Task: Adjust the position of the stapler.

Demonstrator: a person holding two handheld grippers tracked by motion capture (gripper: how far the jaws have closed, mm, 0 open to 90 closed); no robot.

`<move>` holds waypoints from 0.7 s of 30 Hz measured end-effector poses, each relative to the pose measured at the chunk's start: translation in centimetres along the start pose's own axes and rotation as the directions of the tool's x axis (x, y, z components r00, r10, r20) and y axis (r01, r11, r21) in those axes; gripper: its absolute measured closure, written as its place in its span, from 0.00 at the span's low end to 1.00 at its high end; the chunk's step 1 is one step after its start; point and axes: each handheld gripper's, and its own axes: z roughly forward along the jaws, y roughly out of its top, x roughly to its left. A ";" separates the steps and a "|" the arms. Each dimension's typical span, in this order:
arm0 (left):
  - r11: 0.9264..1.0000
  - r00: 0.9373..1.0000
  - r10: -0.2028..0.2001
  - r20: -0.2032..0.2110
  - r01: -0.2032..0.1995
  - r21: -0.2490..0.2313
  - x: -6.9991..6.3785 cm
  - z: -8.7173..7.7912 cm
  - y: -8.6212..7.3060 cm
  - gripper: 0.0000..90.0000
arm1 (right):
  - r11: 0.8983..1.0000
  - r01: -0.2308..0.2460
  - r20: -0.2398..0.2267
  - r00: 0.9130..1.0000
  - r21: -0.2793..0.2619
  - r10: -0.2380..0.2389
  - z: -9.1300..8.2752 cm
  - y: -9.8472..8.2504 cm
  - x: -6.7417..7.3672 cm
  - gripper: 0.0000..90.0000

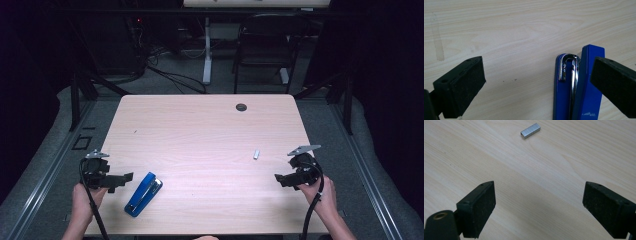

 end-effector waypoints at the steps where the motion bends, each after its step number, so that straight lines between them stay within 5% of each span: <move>1: 1.000 1.000 0.000 -0.001 0.000 0.000 0.0 0.1 0.0 0.00 | 1.000 0.003 0.001 1.000 0.002 -0.003 0.0 0.0 0.0 0.12; 11: 0.999 1.000 0.020 0.009 -0.020 0.036 -0.3 0.4 0.0 0.00 | 0.999 0.041 0.020 0.999 0.011 -0.042 0.2 0.3 0.5 0.12; 21: 0.993 0.995 0.090 0.039 -0.092 0.068 -2.1 1.3 0.3 0.00 | 0.999 0.041 0.016 0.999 0.009 -0.041 0.1 0.2 0.6 0.12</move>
